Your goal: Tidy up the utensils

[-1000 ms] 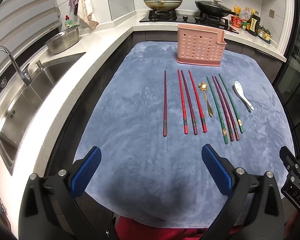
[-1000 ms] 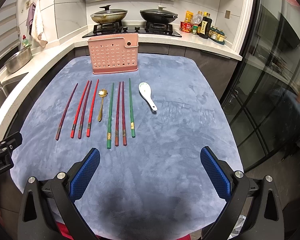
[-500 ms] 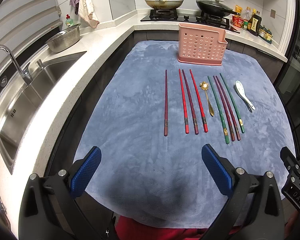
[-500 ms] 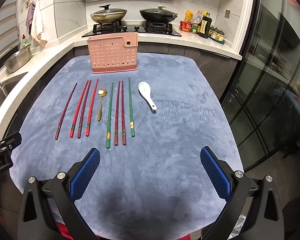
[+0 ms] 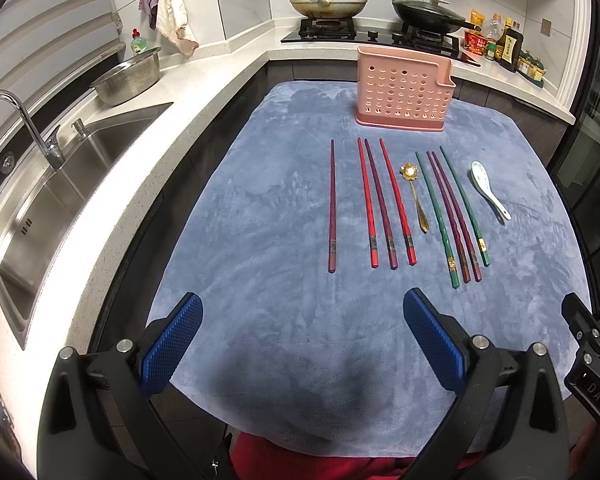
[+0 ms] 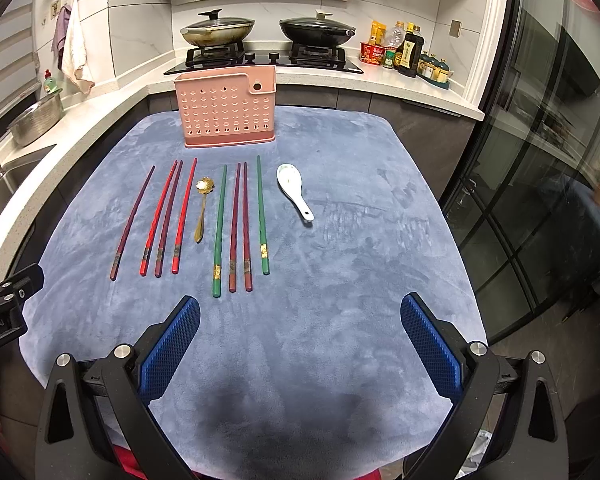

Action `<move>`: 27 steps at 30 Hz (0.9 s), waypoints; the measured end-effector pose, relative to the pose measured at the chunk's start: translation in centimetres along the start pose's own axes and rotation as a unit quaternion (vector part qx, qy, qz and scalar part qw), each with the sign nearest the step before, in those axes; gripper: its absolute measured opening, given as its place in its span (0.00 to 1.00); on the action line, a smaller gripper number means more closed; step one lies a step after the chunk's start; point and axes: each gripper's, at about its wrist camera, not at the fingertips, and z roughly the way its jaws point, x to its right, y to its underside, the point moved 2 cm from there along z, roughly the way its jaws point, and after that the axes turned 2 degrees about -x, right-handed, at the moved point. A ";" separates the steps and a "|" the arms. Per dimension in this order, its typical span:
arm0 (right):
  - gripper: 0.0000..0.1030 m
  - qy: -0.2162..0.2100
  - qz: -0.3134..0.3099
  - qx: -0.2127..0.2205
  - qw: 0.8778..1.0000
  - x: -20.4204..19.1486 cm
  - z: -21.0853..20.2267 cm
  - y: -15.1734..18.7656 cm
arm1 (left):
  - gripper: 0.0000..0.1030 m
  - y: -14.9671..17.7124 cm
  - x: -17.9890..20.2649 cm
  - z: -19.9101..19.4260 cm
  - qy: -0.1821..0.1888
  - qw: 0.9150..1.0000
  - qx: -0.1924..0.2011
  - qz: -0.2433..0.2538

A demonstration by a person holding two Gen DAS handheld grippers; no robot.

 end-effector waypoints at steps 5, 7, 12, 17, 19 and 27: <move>0.93 0.000 0.000 -0.001 1.000 0.0 0.0 0.0 | 0.93 0.0 0.0 0.0 0.000 1.000 0.000 0.000; 0.93 -0.001 0.001 0.000 1.000 0.0 0.0 0.0 | 0.93 0.0 0.0 0.0 0.000 1.000 0.000 0.000; 0.93 0.000 0.001 0.000 1.000 -0.1 -0.1 -0.1 | 0.93 0.0 0.0 0.0 0.000 1.000 0.000 0.000; 0.93 0.000 0.001 0.000 1.000 -0.1 0.1 -0.1 | 0.93 0.1 0.1 0.1 -0.001 1.000 0.000 0.002; 0.93 -0.001 0.001 -0.001 1.000 0.0 0.2 -0.1 | 0.93 0.0 0.1 0.1 -0.002 1.000 0.000 0.001; 0.93 0.000 0.001 -0.001 1.000 -0.1 0.2 -0.1 | 0.93 0.1 0.2 0.3 -0.002 1.000 -0.002 0.001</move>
